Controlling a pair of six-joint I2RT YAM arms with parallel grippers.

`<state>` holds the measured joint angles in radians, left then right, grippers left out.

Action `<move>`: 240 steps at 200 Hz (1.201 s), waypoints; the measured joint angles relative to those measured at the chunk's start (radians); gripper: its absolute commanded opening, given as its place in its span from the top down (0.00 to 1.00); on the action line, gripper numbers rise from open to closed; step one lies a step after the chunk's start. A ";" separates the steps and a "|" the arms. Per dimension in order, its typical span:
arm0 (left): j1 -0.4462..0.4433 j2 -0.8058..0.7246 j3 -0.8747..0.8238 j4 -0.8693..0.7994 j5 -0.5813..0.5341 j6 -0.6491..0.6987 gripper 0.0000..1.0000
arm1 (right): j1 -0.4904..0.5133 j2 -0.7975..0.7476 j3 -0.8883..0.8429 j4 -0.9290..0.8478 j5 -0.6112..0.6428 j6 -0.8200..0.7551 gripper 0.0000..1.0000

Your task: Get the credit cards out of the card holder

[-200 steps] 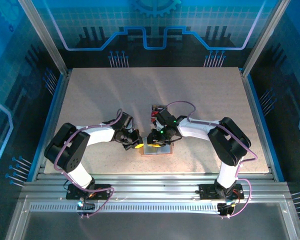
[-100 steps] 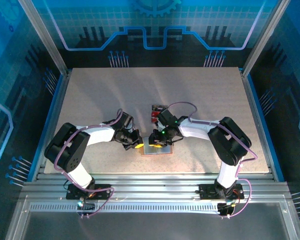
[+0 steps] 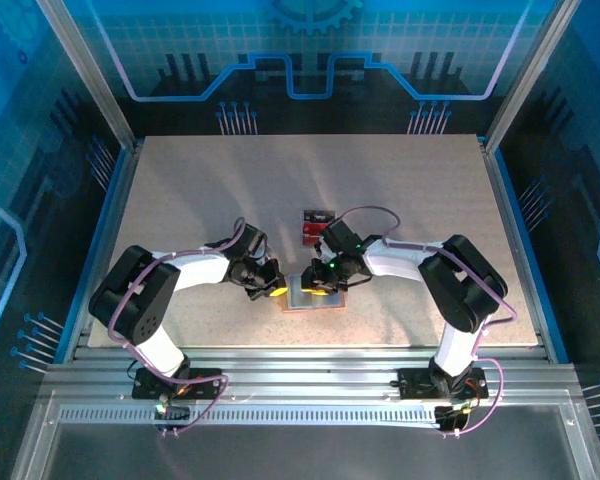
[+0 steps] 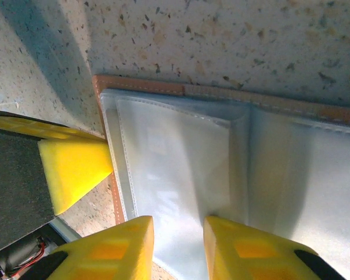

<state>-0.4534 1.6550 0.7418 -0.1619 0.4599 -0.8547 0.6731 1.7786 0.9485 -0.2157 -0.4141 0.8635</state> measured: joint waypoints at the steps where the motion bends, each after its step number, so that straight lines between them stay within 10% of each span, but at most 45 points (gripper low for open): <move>1: 0.000 0.000 0.000 0.000 0.000 0.000 0.96 | 0.000 0.000 -0.002 0.003 -0.002 0.000 0.71; 240: -0.035 -0.010 0.020 0.123 0.009 -0.063 0.60 | -0.060 -0.012 -0.203 0.385 -0.167 0.129 0.73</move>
<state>-0.4885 1.6455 0.7620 -0.0391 0.4690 -0.9176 0.6128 1.7664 0.7456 0.1692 -0.5812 0.9924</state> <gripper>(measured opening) 0.390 0.270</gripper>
